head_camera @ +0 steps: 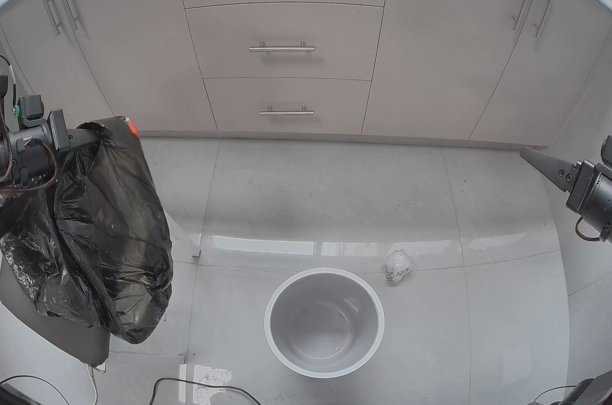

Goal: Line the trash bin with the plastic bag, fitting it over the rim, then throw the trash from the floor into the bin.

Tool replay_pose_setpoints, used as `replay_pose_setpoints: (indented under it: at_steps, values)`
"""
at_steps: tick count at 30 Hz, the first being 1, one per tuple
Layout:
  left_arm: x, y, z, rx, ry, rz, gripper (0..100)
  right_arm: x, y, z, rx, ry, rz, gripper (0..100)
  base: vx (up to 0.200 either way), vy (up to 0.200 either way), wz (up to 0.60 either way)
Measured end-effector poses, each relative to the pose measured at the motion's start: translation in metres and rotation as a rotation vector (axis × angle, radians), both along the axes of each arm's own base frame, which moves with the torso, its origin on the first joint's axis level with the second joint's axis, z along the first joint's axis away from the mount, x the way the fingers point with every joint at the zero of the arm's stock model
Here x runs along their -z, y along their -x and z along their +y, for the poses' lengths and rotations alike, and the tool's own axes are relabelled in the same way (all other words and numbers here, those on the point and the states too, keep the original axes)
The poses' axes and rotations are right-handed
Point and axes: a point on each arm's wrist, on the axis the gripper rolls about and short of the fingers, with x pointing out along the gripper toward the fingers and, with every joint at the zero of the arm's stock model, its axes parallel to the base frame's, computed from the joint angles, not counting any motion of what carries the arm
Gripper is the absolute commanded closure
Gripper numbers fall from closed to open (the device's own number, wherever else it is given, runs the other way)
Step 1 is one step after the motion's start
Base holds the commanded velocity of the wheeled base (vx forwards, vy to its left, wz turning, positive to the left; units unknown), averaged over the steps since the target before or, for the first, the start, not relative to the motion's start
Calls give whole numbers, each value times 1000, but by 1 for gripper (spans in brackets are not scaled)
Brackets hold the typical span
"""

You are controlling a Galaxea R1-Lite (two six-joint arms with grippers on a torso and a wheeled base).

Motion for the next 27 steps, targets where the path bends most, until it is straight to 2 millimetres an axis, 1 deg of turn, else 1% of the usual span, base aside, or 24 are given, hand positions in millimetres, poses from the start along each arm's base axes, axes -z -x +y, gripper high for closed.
replay_pose_setpoints:
  at_steps: [2, 4, 7, 9, 14, 18, 21, 24, 27]
  values:
    - [-5, 9, -15, -12, 7, -11, 100, 3, -1, 3, -14, 3, 12, 0, 0, 0, 0]
    - [-10, 15, -29, -64, -4, -34, 100, 6, -3, 7, -37, 6, 23, 0, 0, 0, 0]
    - [-14, 19, -45, -150, -23, -74, 100, 8, -7, 14, -63, 7, 23, 0, 0, 0, 0]
    - [-17, 21, -61, -196, -28, -104, 100, 12, -12, 21, -85, 10, 23, 0, 0, 0, 0]
    - [-21, 25, -107, -175, -2, -147, 100, 26, -27, 46, -129, 30, 29, 0, 0, 0, 0]
    - [-21, 20, -146, -126, 60, -140, 100, 46, -36, 74, -193, 66, 57, 0, 0, 0, 0]
    - [-17, 14, -168, -111, 110, -116, 100, 62, -34, 91, -253, 100, 93, 0, 0, 0, 0]
    - [-13, 9, -182, -94, 125, -98, 100, 76, -28, 104, -308, 130, 133, 0, 0, 0, 0]
    - [-10, 6, -191, -81, 136, -82, 100, 88, -22, 115, -356, 158, 171, 0, 0, 0, 0]
